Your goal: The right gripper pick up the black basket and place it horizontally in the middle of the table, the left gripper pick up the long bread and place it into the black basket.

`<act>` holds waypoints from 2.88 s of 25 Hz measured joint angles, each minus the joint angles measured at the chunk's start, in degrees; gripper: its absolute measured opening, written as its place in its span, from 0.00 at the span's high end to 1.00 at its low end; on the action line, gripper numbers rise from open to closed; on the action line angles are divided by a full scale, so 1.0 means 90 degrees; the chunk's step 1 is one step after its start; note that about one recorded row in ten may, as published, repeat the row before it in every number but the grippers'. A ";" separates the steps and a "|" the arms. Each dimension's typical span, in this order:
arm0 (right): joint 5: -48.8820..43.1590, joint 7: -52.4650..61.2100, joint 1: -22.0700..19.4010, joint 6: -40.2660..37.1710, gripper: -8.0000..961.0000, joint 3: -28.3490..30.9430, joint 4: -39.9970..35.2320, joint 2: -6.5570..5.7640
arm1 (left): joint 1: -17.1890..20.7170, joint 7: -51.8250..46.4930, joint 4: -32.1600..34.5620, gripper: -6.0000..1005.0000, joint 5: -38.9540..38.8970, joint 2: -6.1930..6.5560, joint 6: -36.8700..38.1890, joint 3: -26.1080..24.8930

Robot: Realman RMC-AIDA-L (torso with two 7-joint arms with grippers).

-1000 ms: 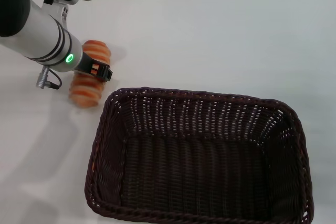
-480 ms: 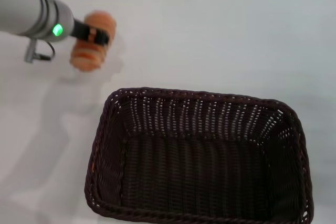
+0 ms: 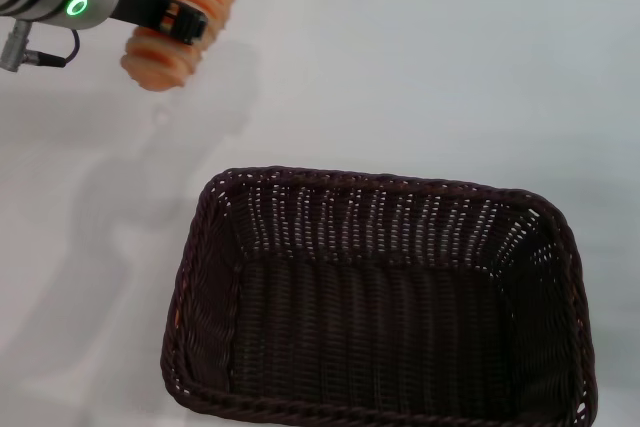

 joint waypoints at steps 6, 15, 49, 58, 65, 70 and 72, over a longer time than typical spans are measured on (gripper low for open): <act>0.0000 -0.0003 0.0014 0.0011 0.48 0.0000 0.0008 0.0000 | -0.0039 0.1015 -0.0354 0.69 -0.1371 0.0002 -0.0622 -0.0676; 0.0000 -0.0007 0.0047 0.0030 0.48 0.0000 0.0063 0.0008 | -0.0089 0.2494 -0.0406 0.75 -0.3131 0.0009 -0.1471 -0.1456; 0.0002 -0.0018 0.0127 0.0099 0.47 -0.0002 0.0084 0.0009 | 0.0197 0.4056 -0.0241 0.64 -0.5762 -0.0011 -0.3187 -0.1601; -0.0002 -0.0018 0.0102 0.0057 0.48 -0.0020 0.0077 0.0009 | 0.0658 0.4123 -0.0184 0.22 -0.4812 -0.0018 -0.1095 -0.1229; -0.0001 -0.0141 0.0080 0.0043 0.48 -0.0049 0.0047 0.0016 | 0.1181 0.4131 0.0855 0.15 -0.4014 -0.0028 0.2470 -0.0562; -0.0001 -0.0316 0.0069 0.0041 0.47 -0.0061 0.0035 0.0035 | 0.1487 0.4150 0.1830 0.15 -0.3967 -0.0024 0.5304 -0.0086; -0.0001 -0.0319 0.0068 0.0056 0.47 -0.0061 0.0029 0.0037 | 0.1524 0.4188 0.2259 0.15 -0.3935 -0.0024 0.6346 0.0074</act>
